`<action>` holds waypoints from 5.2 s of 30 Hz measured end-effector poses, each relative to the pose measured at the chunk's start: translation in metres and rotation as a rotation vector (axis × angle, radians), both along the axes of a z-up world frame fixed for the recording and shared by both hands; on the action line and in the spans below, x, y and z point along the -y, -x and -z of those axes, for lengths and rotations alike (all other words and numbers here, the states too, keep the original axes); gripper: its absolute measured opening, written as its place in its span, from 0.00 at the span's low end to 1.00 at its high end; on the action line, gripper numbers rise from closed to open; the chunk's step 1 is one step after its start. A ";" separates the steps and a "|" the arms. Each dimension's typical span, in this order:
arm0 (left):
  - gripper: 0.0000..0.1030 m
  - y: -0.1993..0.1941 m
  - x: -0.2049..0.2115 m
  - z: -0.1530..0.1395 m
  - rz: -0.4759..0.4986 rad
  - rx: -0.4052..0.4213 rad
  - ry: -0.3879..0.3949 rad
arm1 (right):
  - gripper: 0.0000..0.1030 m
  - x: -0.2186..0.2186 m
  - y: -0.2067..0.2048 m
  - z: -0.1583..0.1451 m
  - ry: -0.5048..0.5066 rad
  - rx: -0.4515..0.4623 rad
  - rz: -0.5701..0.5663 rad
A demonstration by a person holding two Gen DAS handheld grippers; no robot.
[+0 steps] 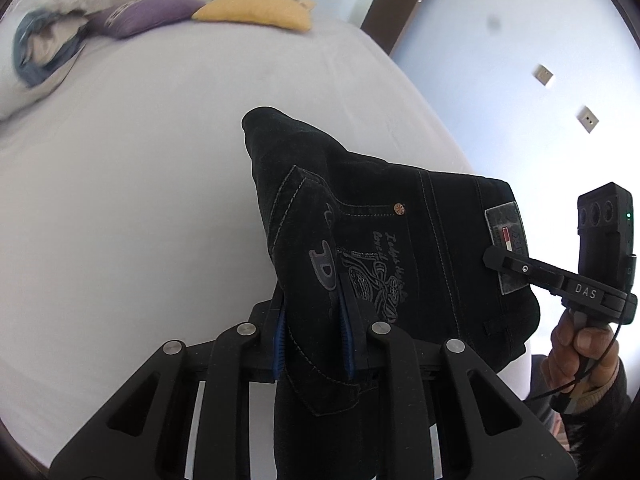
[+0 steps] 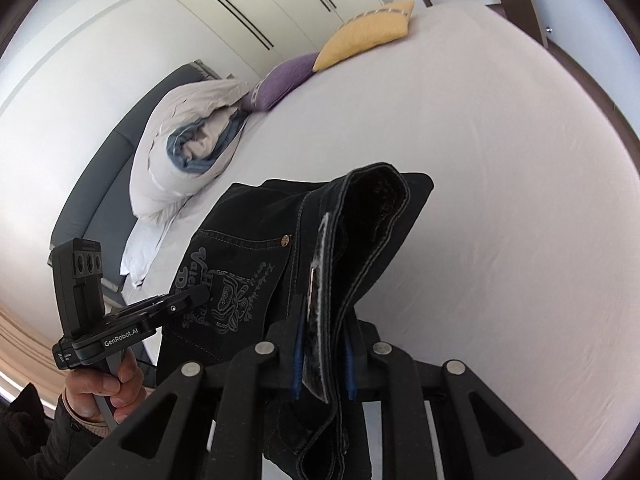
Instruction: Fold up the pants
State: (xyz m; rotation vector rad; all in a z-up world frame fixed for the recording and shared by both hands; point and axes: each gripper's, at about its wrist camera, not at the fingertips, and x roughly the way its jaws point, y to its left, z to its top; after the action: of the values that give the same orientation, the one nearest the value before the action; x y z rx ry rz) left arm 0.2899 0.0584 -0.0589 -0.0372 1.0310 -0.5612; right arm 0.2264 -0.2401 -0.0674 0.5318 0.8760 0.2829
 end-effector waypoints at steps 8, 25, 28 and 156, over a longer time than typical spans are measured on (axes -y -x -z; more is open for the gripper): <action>0.20 -0.067 0.032 0.063 0.025 -0.103 0.002 | 0.17 0.059 -0.060 0.064 -0.059 -0.098 0.021; 1.00 0.067 0.002 -0.027 -0.198 0.539 -0.093 | 0.69 0.104 0.059 0.025 0.059 0.110 0.328; 1.00 0.125 -0.005 -0.074 -0.259 0.750 -0.086 | 0.88 0.079 0.099 -0.033 0.237 0.280 0.392; 1.00 0.193 0.016 -0.039 -0.291 0.234 -0.232 | 1.00 -0.040 0.172 -0.055 0.529 0.084 0.340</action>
State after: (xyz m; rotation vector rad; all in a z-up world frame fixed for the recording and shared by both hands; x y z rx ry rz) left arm 0.0965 0.0422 -0.0200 0.0808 0.8373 -0.1737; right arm 0.0540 -0.2003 -0.0126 0.1656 0.7259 -0.2342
